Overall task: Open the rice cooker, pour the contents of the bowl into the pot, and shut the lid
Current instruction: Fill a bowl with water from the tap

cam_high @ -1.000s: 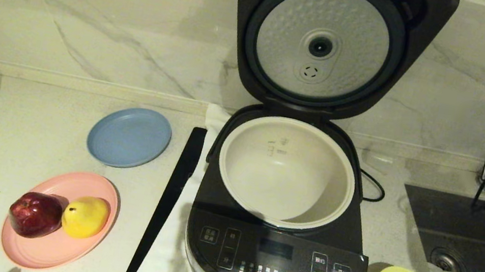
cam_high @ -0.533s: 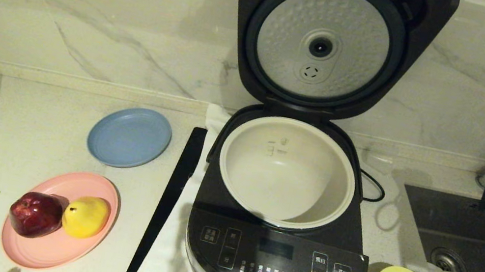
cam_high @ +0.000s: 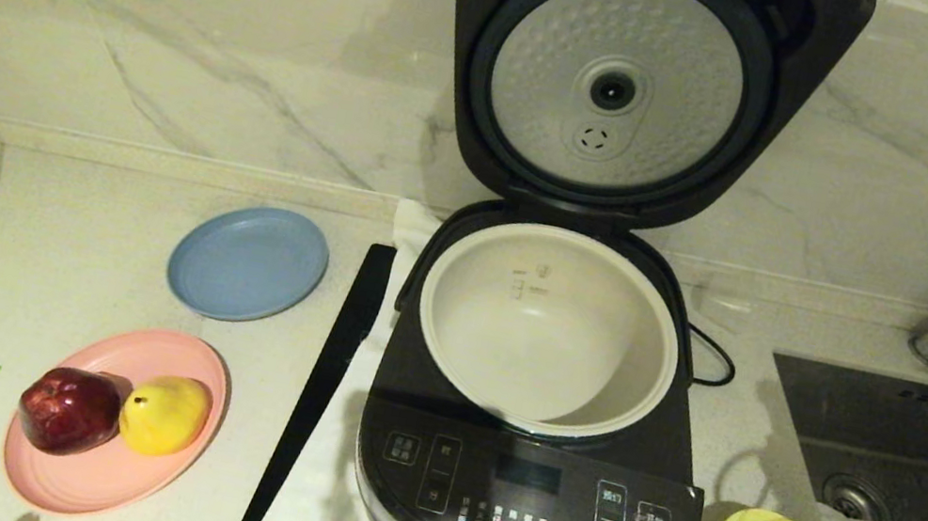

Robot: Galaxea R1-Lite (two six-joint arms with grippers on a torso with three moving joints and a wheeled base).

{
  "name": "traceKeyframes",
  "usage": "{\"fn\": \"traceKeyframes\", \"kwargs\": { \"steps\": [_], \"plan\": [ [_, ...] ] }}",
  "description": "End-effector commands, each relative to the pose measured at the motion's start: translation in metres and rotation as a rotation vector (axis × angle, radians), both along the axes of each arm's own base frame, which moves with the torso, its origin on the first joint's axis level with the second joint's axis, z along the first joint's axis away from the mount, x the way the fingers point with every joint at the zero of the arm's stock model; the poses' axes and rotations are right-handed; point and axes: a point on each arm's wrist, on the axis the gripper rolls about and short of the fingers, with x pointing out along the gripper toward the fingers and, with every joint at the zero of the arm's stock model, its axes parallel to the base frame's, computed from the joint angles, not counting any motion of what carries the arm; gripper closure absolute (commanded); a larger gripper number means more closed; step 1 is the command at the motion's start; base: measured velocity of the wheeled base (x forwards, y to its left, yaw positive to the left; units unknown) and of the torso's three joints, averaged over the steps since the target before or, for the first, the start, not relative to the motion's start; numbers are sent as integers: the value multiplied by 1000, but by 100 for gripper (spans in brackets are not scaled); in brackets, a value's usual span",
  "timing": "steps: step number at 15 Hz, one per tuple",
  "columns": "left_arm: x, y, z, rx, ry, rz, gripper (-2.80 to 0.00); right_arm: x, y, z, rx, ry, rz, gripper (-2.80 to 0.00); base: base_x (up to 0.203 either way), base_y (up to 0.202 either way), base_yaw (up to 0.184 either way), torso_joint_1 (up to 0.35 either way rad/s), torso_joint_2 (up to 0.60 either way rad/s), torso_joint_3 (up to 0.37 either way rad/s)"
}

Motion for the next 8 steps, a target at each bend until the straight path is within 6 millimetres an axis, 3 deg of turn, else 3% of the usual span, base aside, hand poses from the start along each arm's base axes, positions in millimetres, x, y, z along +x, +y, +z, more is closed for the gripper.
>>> {"fn": "traceKeyframes", "kwargs": {
  "steps": [1, 8],
  "plan": [
    [0, 0, -1, 0, 2, 0, 0, -15, 7, -8, 22, 16, 38, -280, 0, 0, 0, 0, 0, 0],
    [0, 0, -1, 0, 2, 0, 0, -36, 21, -58, 102, 186, 98, -280, 0, 0, 0, 0, 0, 0]
  ]
}}
